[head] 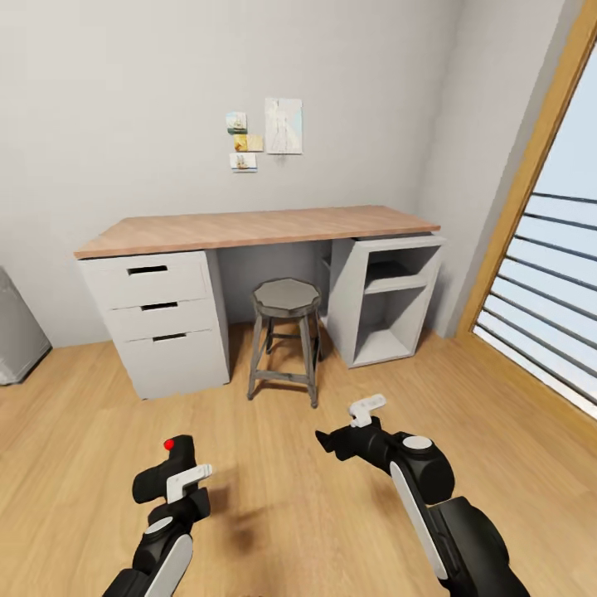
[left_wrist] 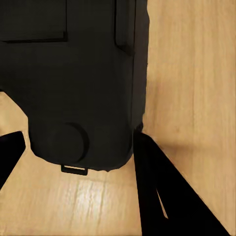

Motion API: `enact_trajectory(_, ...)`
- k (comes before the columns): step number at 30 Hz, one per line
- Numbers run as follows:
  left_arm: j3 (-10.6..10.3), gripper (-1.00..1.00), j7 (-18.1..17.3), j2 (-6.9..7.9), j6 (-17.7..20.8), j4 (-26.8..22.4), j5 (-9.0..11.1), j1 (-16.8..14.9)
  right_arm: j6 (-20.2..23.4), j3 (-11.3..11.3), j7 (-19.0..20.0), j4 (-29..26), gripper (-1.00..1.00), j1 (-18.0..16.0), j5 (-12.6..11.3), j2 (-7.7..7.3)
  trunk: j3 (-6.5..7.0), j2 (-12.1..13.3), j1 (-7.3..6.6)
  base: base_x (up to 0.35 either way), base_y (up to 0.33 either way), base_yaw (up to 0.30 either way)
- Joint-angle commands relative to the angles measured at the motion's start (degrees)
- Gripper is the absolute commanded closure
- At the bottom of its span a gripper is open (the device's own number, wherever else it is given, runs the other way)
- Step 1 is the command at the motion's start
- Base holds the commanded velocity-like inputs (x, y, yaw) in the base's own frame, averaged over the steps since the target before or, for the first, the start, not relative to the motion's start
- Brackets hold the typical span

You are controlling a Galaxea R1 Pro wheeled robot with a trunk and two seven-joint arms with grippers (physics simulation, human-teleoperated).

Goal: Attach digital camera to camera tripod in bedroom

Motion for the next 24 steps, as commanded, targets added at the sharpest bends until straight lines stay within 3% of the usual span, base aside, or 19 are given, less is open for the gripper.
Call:
enact_trajectory(1, -0.19, 1.0, 0.51, 0.07, 0.28, -0.06, 0.14, -0.06, 0.32, -0.21, 0.14, -0.07, -1.0, -0.03, 0.05, -0.04, -0.05, -0.03, -0.02, -0.054, 0.199, 0.286)
enact_trajectory(8, -0.19, 1.0, 0.53, 0.05, 0.28, 0.01, 0.22, -0.06, 0.39, -0.33, 0.16, -0.07, -1.0, -0.09, 0.07, 0.04, -0.05, -0.03, -0.02, -0.085, 0.245, 0.286)
enact_trajectory(18, -0.18, 1.0, 0.69, 0.6, -0.93, 0.03, 2.89, -0.06, 0.35, -0.04, 0.15, -0.07, -1.0, -0.09, 0.07, -0.08, -0.05, -0.03, -0.02, -0.116, 0.281, 0.286)
enact_trajectory(24, -0.27, 1.0, 0.89, 0.75, -1.54, -0.1, 3.29, 0.0, 0.39, 0.16, 0.16, -0.07, -1.0, -0.04, 0.01, -0.13, -0.05, -0.03, -0.02, -0.04, 0.224, 0.286)
